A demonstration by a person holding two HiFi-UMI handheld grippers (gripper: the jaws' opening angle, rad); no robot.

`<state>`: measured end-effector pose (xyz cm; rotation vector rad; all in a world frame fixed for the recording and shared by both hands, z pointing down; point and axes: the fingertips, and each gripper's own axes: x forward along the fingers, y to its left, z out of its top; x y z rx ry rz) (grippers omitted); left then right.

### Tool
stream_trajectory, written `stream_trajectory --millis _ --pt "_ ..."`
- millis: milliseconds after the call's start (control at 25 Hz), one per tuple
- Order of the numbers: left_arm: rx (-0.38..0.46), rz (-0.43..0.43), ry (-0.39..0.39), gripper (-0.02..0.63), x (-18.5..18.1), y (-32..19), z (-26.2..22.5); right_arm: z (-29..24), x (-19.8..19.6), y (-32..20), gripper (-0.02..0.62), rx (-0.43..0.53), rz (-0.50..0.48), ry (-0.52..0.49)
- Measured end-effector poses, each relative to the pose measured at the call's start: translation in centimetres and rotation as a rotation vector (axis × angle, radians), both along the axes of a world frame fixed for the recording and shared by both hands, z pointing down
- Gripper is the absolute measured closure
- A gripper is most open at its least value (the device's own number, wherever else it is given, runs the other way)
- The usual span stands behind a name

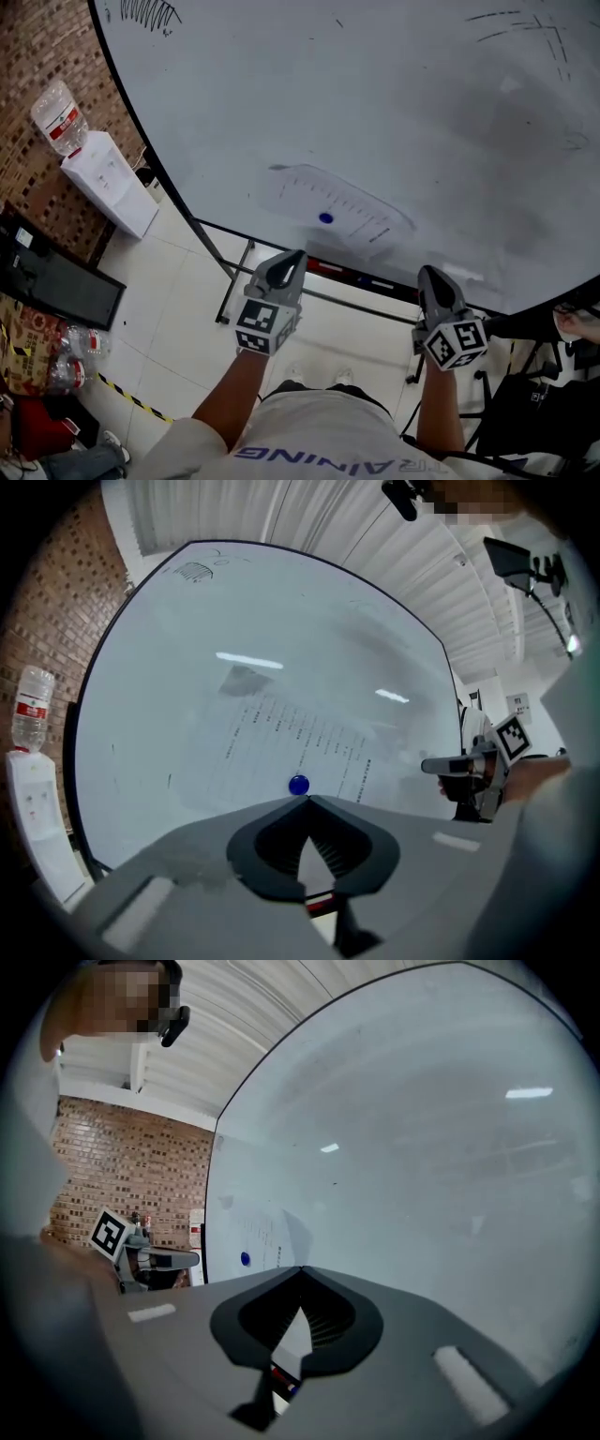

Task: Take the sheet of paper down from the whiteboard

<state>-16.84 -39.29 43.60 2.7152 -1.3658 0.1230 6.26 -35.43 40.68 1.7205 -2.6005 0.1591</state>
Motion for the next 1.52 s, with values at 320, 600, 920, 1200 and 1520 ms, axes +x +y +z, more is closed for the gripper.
stream_trajectory --millis 320,600,920,1200,1520 --pt "0.158 -0.075 -0.222 0.604 2.8 -4.5 -0.8 -1.7 -0.9 -2.5 0.589 0.039 -0.047 0.006" --pt "0.159 -0.073 -0.249 0.520 4.3 -6.5 -0.5 -2.2 -1.4 -3.6 0.589 0.052 -0.079 0.005" --pt "0.144 -0.081 -0.271 0.469 4.8 -7.7 0.1 -1.8 -1.8 -3.9 0.589 0.043 -0.095 -0.002" --pt "0.130 -0.136 -0.267 0.468 4.9 -8.1 1.2 -1.6 -2.1 -3.8 0.589 0.034 -0.100 -0.002" --pt "0.119 -0.131 -0.252 0.479 5.0 -8.2 1.1 -1.6 -2.2 -3.9 0.589 0.036 -0.105 0.014"
